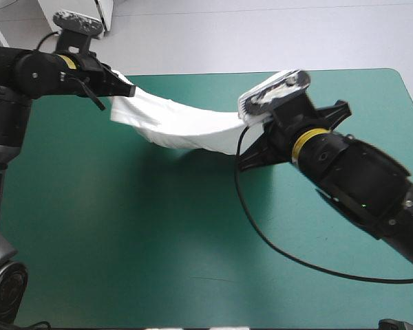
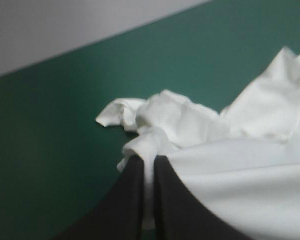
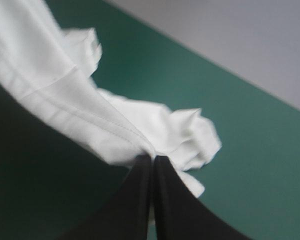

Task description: Fold the cloth

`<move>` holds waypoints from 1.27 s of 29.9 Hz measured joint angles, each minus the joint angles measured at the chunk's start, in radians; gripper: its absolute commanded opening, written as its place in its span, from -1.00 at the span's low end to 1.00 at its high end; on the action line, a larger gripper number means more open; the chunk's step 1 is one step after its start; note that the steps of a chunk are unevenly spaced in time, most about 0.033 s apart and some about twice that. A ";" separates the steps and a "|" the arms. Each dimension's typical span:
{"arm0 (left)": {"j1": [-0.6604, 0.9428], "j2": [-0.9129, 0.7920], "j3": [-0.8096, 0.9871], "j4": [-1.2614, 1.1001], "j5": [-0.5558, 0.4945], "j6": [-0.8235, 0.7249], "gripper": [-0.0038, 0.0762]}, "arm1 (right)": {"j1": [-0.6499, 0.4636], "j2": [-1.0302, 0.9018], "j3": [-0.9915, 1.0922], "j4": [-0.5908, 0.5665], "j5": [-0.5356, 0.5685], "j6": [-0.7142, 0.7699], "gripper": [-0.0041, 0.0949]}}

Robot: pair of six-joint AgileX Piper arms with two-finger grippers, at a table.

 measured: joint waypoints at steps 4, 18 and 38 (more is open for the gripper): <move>0.000 -0.034 -0.141 -0.001 0.001 0.003 -0.93 | 0.000 0.000 -0.150 -0.124 0.000 -0.038 -0.96; 0.000 -0.066 -0.580 -0.351 -0.148 0.156 -0.93 | 0.000 0.000 -0.583 -0.224 -0.130 -0.302 -0.96; 0.000 0.033 -0.526 -0.430 -0.257 0.210 -0.93 | -0.080 0.159 -0.668 -0.248 -0.019 -0.277 -0.96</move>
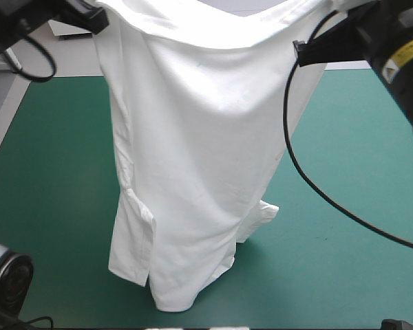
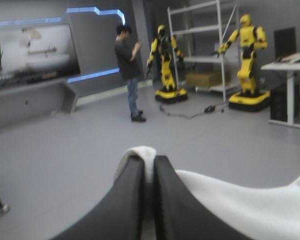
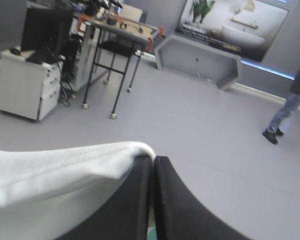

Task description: Fold the cloth

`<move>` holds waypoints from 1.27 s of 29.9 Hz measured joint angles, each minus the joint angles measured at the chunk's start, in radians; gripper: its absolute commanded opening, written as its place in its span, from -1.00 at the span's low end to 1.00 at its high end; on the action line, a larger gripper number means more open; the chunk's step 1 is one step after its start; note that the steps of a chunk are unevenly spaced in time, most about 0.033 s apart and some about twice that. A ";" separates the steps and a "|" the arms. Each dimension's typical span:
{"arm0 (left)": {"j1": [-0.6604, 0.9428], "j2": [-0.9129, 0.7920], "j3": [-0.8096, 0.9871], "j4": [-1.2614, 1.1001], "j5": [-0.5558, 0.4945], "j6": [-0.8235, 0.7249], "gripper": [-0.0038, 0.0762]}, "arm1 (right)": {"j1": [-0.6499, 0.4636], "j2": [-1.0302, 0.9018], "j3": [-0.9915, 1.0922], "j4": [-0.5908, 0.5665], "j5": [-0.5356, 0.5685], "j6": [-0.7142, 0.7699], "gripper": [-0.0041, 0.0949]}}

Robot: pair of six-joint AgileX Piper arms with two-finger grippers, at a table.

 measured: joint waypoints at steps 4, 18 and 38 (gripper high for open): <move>0.000 0.095 0.034 0.083 -0.113 0.005 -0.93 | -0.236 0.065 0.002 0.138 -0.107 0.021 -0.96; 0.000 0.268 0.036 0.139 -0.312 -0.002 -0.93 | -0.742 0.259 0.002 0.739 -0.272 -0.033 -0.96; 0.000 0.793 0.045 0.225 -0.014 -0.233 -0.93 | -0.799 0.800 0.015 1.060 0.010 -0.089 -0.96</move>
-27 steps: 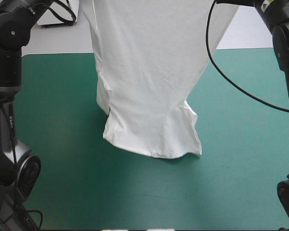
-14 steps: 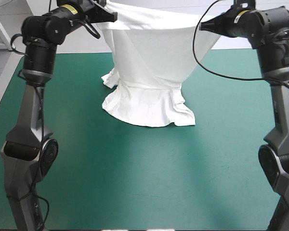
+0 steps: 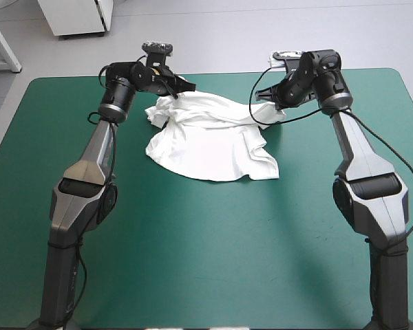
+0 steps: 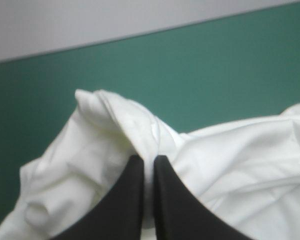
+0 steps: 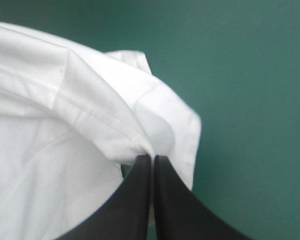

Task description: Fold the cloth

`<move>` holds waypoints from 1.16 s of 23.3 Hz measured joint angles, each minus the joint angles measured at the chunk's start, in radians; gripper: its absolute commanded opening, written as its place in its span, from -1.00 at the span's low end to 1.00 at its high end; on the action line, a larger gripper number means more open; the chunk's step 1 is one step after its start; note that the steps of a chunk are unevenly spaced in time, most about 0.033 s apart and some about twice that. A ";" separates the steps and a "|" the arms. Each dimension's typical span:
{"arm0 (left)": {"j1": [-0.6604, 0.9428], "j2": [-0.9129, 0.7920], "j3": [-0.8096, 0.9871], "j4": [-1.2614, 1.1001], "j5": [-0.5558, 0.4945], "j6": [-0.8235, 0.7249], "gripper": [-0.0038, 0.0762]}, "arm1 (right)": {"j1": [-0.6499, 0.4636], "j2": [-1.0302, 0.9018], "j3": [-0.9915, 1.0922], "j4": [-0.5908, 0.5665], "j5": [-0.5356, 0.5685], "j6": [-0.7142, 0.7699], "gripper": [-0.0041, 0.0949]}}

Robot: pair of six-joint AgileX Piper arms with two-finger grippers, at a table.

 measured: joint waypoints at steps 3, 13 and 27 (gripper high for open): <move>0.000 0.049 0.003 -0.001 0.018 0.000 -0.93 | 0.000 0.051 0.003 0.007 0.002 0.000 -0.96; 0.000 0.077 0.003 -0.003 0.023 0.000 -0.85 | -0.003 0.083 0.003 -0.002 0.005 -0.002 -0.74; 0.000 0.011 -0.075 -0.006 0.266 0.000 0.06 | -0.003 -0.030 0.002 0.032 0.006 -0.003 -0.03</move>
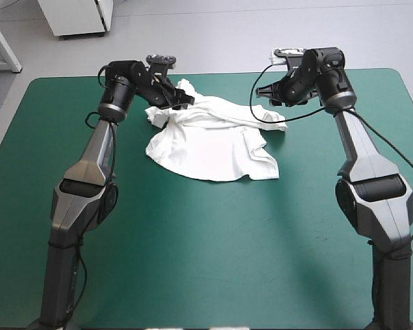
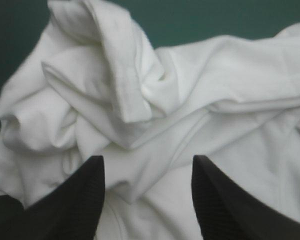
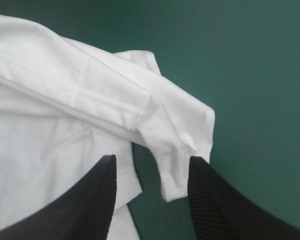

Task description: Fold the cloth

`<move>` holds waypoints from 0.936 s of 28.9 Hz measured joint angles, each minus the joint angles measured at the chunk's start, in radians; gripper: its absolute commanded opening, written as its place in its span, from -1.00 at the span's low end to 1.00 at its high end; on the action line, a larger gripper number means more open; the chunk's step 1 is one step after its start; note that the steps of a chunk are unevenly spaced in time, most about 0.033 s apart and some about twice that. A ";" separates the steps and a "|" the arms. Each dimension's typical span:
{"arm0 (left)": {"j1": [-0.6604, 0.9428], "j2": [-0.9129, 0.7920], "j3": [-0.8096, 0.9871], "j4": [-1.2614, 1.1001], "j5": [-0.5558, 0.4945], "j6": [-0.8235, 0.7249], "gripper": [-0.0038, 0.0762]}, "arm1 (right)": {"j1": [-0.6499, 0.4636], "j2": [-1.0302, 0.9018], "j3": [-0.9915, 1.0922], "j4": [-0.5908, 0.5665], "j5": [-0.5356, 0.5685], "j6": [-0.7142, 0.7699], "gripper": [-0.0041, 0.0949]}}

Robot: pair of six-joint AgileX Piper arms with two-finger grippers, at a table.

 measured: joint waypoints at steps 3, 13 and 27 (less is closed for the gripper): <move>0.000 -0.046 -0.067 0.001 0.006 -0.001 0.06 | -0.001 -0.061 0.000 0.061 0.001 -0.007 -0.06; 0.000 -0.351 -0.087 0.037 0.006 -0.001 0.06 | -0.001 -0.298 0.012 0.170 0.001 -0.063 -0.08; 0.000 -0.885 0.529 0.120 0.006 0.030 0.06 | 0.033 -0.732 0.693 0.238 0.001 -0.163 -0.12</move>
